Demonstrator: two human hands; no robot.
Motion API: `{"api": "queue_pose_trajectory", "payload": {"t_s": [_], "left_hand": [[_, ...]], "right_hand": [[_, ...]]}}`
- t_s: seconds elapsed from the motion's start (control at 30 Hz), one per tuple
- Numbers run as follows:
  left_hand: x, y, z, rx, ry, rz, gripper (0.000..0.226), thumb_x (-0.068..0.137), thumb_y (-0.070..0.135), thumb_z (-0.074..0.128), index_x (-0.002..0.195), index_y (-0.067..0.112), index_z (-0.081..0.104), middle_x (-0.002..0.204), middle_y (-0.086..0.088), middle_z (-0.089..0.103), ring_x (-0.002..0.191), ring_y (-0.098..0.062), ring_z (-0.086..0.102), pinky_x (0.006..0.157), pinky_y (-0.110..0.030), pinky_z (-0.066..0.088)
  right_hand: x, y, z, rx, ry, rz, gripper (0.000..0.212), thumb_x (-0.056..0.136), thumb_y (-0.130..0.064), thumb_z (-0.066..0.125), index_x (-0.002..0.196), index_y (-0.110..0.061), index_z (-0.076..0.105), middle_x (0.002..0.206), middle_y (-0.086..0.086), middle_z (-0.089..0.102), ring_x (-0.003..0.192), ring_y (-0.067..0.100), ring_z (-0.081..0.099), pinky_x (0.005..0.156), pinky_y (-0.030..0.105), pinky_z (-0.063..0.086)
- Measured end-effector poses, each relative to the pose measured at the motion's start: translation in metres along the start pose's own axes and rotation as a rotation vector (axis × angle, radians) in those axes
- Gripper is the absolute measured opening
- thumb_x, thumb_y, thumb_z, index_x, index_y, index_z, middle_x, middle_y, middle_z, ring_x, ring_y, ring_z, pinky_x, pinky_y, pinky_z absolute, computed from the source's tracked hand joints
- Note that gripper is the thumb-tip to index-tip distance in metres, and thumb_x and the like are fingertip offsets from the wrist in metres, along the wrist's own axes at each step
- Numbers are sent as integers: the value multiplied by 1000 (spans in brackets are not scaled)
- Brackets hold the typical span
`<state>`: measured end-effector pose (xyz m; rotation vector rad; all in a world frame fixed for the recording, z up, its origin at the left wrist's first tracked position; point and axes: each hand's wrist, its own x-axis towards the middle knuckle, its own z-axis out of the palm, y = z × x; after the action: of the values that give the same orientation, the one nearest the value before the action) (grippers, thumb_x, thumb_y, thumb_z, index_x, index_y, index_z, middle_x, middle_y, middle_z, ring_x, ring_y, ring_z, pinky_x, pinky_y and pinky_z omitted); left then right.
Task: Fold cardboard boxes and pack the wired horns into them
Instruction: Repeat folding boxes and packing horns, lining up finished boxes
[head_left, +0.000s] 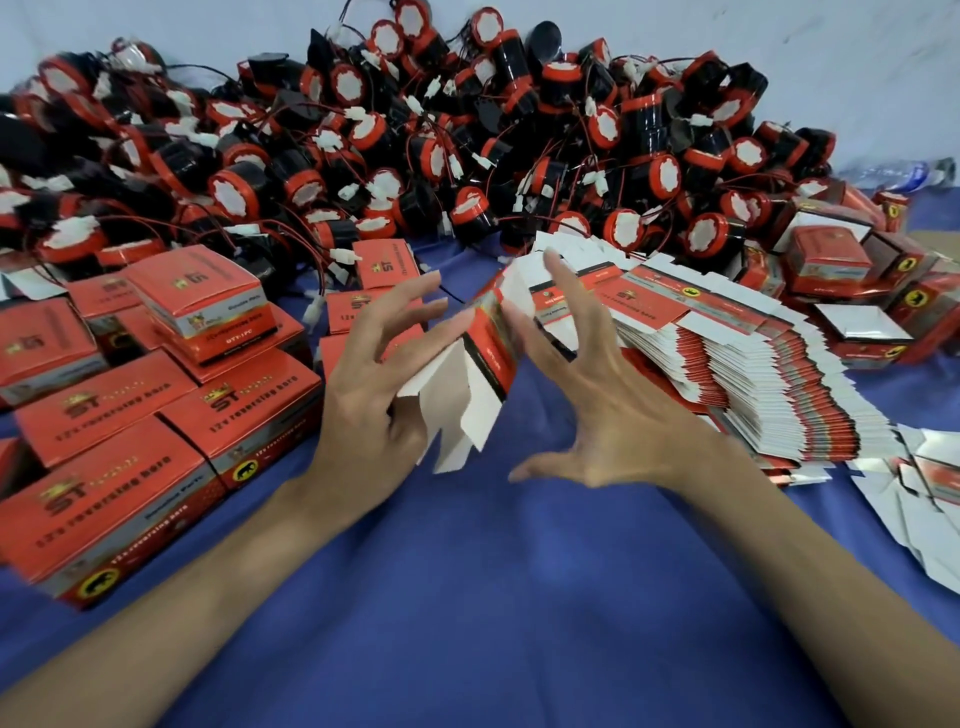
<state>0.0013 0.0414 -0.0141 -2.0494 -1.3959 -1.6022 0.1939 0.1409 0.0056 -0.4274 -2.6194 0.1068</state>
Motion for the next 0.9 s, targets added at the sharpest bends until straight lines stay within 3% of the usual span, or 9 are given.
{"api": "queue_pose_trajectory", "payload": {"t_s": [0.1,0.17,0.27,0.37,0.47,0.57,0.63,0.77,0.9], "left_hand": [[-1,7,3,-54,-26,28,36,88,-11,52,122,-1,55,133,-29,43,117,-27,56,101,-36,45],[-2,10,4,-77,-32,23,47,80,-18,63,123,0,59,133,-26,46,117,-20,56,96,-37,50],[-2,8,1,-221,11,-58,49,82,-4,64,129,3,52,134,-23,46,122,-14,54,95,-35,50],[-3,7,-2,-504,13,-323,42,91,24,41,128,9,56,128,-6,58,111,-12,61,87,-28,49],[-7,6,3,-467,53,-489,35,95,38,36,99,42,71,94,19,70,88,-1,63,77,-23,48],[-3,3,3,-437,116,-544,28,99,37,38,93,34,66,87,18,69,82,-5,60,74,-27,46],[0,3,5,-527,149,-587,27,100,29,39,93,28,65,90,13,70,86,-12,62,80,-35,46],[5,8,4,-777,218,-658,31,95,28,36,100,9,60,94,1,72,87,-18,65,76,-30,50],[8,13,-3,-973,227,-642,47,88,50,44,118,14,51,103,3,69,101,-20,61,79,-36,53]], "right_hand": [[8,-9,-1,-181,156,-125,107,69,-41,82,148,-24,11,155,13,3,148,30,-2,113,66,10],[12,-17,0,-250,209,-194,87,74,-30,72,146,-19,23,149,17,30,144,29,23,107,73,13],[10,-18,-6,-172,390,-189,56,89,-28,66,138,-9,46,112,16,63,105,27,61,111,62,25],[10,-23,-12,-22,454,-92,44,94,-23,58,131,1,51,97,15,65,87,28,62,100,45,45],[10,-26,-8,-3,265,-73,72,89,-41,62,141,0,34,117,16,59,105,29,56,95,45,43],[7,-26,-2,-110,82,-40,117,70,-72,63,150,-5,10,143,15,40,132,29,38,114,51,24],[7,-30,5,-178,42,-12,125,61,-73,70,149,-13,5,149,16,33,136,30,33,116,52,19],[12,-37,17,-177,247,-22,94,73,-47,78,143,-10,26,131,17,54,116,33,54,98,49,43],[11,-38,10,76,486,34,67,83,-38,69,133,1,48,114,14,64,96,22,62,84,24,50]]}}
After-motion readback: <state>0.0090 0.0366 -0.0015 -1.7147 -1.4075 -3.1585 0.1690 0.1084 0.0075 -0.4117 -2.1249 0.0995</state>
